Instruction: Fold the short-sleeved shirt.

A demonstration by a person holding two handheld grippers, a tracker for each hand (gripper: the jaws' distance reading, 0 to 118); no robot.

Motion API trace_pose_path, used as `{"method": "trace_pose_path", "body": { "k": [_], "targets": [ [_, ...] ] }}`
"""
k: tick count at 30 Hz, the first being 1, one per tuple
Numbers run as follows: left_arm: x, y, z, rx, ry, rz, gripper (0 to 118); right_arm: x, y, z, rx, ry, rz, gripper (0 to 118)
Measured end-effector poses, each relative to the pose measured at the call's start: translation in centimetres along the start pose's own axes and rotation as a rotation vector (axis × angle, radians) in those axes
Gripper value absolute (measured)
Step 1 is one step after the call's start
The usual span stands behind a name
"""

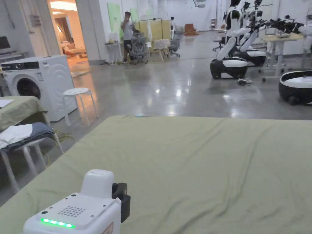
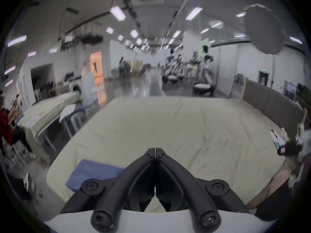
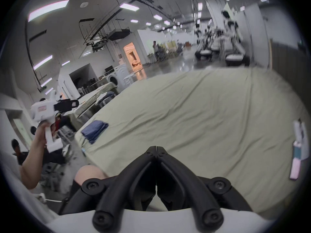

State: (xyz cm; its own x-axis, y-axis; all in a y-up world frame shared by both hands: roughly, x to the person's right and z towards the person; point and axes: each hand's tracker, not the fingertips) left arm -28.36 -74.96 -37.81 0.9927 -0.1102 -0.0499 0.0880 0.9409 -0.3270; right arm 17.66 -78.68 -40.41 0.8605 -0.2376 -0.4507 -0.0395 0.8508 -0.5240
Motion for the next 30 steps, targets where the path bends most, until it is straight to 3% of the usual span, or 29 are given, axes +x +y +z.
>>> {"method": "trace_pose_path", "body": {
  "k": [3, 6, 9, 13, 18, 22, 30],
  "targets": [
    [6.1, -0.4, 0.7, 0.048, -0.002, 0.015, 0, -1.2, 1.3, 1.6, 0.107, -0.126, 0.119, 0],
    [10.4, 0.3, 0.5, 0.117, -0.056, 0.114, 0, -2.5, 1.7, 2.5, 0.227, -0.324, 0.249, 0],
    [14.8, 2.8, 0.3, 0.158, -0.011, -0.053, 0, -1.9, 1.9, 2.2, 0.237, -0.341, 0.237, 0],
    [17.6, 4.8, 0.7, 0.24, -0.056, 0.052, 0, -2.7, 3.0, 2.0, 0.323, -0.445, 0.259, 0],
    [20.3, 5.4, 1.0, 0.239, -0.055, 0.018, 0, -3.7, 3.8, 2.0, 0.377, -0.427, 0.212, 0],
    [20.7, 4.9, 2.0, 0.245, -0.097, 0.064, 0, -4.9, 3.4, 1.9, 0.415, -0.475, 0.267, 0],
    [20.9, 4.1, 2.7, 0.26, -0.075, 0.054, 1, -5.0, 3.5, 1.8, 0.447, -0.487, 0.252, 0]
  ]
}}
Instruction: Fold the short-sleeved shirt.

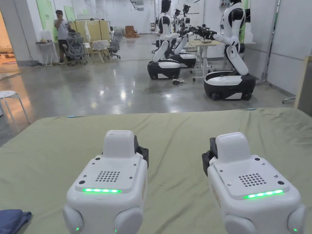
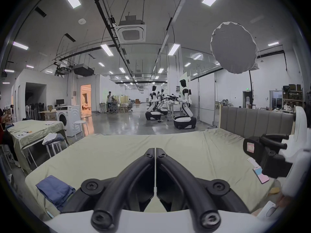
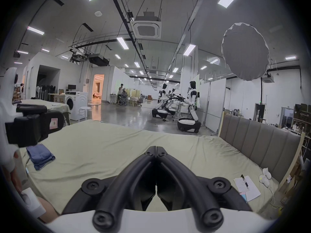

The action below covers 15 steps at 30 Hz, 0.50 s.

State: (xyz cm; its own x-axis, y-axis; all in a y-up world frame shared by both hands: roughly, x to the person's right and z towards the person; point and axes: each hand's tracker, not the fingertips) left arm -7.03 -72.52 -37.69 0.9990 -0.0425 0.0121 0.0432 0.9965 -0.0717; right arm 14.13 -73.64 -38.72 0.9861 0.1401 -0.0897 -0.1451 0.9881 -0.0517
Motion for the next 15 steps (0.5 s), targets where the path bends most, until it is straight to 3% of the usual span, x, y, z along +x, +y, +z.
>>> {"method": "trace_pose_path", "body": {
  "k": [1, 2, 3, 4, 5, 6, 7, 8, 11, 15],
  "targets": [
    [0.0, -0.1, 0.1, 0.01, 0.007, -0.013, 9, 0.0, 0.2, 0.0, 0.006, 0.003, -0.012, 0],
    [0.0, -0.1, 0.2, 0.009, 0.008, -0.011, 27, -0.1, 0.3, 0.0, 0.003, 0.006, -0.015, 2],
    [-0.2, 0.0, 0.3, 0.009, 0.006, 0.005, 67, -0.2, 0.4, -0.1, -0.005, 0.011, -0.015, 20],
    [-0.5, -0.1, 0.3, 0.003, 0.002, 0.04, 97, -0.2, 0.5, -0.2, -0.025, 0.023, -0.009, 43],
    [-0.6, -0.1, 0.4, 0.001, 0.01, 0.052, 114, -0.4, 0.6, -0.3, -0.04, 0.03, -0.01, 69],
    [-0.7, -0.1, 0.7, 0.022, 0.02, 0.055, 118, -0.5, 0.4, -0.3, -0.036, 0.029, -0.014, 103],
    [-1.3, 0.2, 0.7, 0.03, 0.038, 0.052, 118, -0.6, 0.2, -0.2, -0.027, 0.029, -0.022, 116],
    [-1.5, 0.3, 0.7, 0.036, 0.049, 0.05, 118, -0.6, 0.3, 0.3, 0.063, 0.027, -0.05, 118],
    [-1.8, 0.4, 0.5, 0.009, 0.075, 0.059, 118, -0.8, 0.7, 0.2, 0.028, 0.005, -0.047, 118],
    [-2.3, 0.1, 0.5, -0.001, 0.065, 0.096, 118, -0.6, 1.6, 0.1, 0.016, 0.009, -0.1, 118]
  ]
}}
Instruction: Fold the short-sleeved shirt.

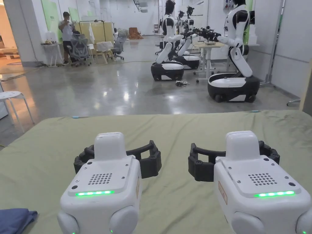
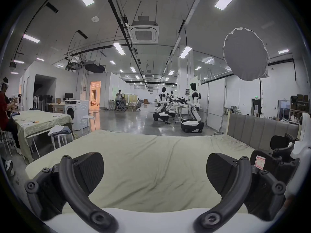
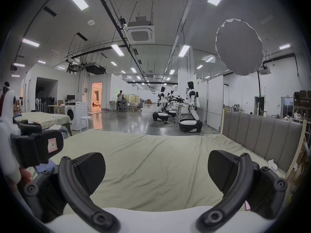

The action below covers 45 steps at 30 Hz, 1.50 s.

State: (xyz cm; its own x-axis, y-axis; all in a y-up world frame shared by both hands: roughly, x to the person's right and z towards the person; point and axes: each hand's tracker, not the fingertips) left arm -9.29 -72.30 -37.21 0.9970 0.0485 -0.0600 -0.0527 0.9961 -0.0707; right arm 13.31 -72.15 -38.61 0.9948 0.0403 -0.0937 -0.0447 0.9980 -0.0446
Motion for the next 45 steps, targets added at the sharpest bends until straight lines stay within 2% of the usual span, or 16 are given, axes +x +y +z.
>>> {"method": "trace_pose_path", "body": {
  "k": [2, 4, 6, 9, 12, 15, 19, 21, 25, 27, 29, 34, 37, 41, 45],
  "targets": [
    [-0.1, 0.1, -0.1, -0.004, -0.011, -0.027, 118, 0.3, 0.1, 0.1, -0.002, 0.042, -0.012, 118],
    [-0.4, 0.2, 0.0, 0.008, -0.005, -0.047, 118, 0.5, 0.1, -0.1, -0.003, 0.076, 0.014, 118],
    [-0.8, 0.4, 0.1, 0.021, -0.007, -0.052, 118, 0.6, 0.0, -0.3, -0.007, 0.064, 0.06, 118],
    [-1.3, 0.6, 0.1, 0.037, -0.013, -0.054, 118, 0.9, -0.1, -0.5, -0.006, 0.069, 0.051, 118],
    [-1.5, 0.6, -0.1, 0.028, 0.002, -0.055, 118, 0.7, 0.0, -0.9, -0.073, 0.027, 0.033, 118],
    [-1.6, 0.6, -0.1, 0.022, 0.002, -0.055, 118, 0.6, -0.4, 0.0, 0.01, 0.026, 0.049, 118],
    [-1.6, 0.7, -0.1, 0.02, -0.007, -0.048, 118, 0.7, 0.3, 0.8, -0.027, 0.03, -0.036, 118],
    [-1.7, 0.7, 0.1, 0.026, -0.009, -0.047, 118, 0.7, 0.6, 0.9, -0.037, 0.021, -0.051, 118],
    [-1.8, 0.8, 0.2, 0.031, -0.01, -0.048, 118, 0.6, 0.4, 1.2, -0.027, 0.023, -0.026, 118],
    [-1.9, 0.7, 0.2, 0.029, -0.011, -0.04, 118, 0.4, 0.3, 1.3, -0.031, -0.007, -0.021, 118],
    [-2.0, 0.7, 0.1, 0.022, -0.011, -0.03, 118, 0.3, 0.3, 1.0, -0.05, -0.035, -0.037, 118],
    [-2.1, 0.5, 0.1, 0.019, -0.008, -0.021, 118, 0.9, -0.2, 0.9, -0.049, -0.028, -0.063, 118],
    [-2.1, 0.5, 0.2, 0.02, -0.011, -0.026, 118, 0.7, -0.7, 0.6, -0.03, -0.085, -0.005, 118],
    [-2.0, 0.5, 0.2, 0.022, -0.012, -0.026, 118, 1.1, -0.9, 0.5, -0.006, -0.112, -0.033, 118],
    [-2.0, 0.4, 0.1, 0.025, -0.009, -0.037, 118, 1.6, -1.1, 1.4, 0.051, -0.071, -0.016, 118]
  ]
}}
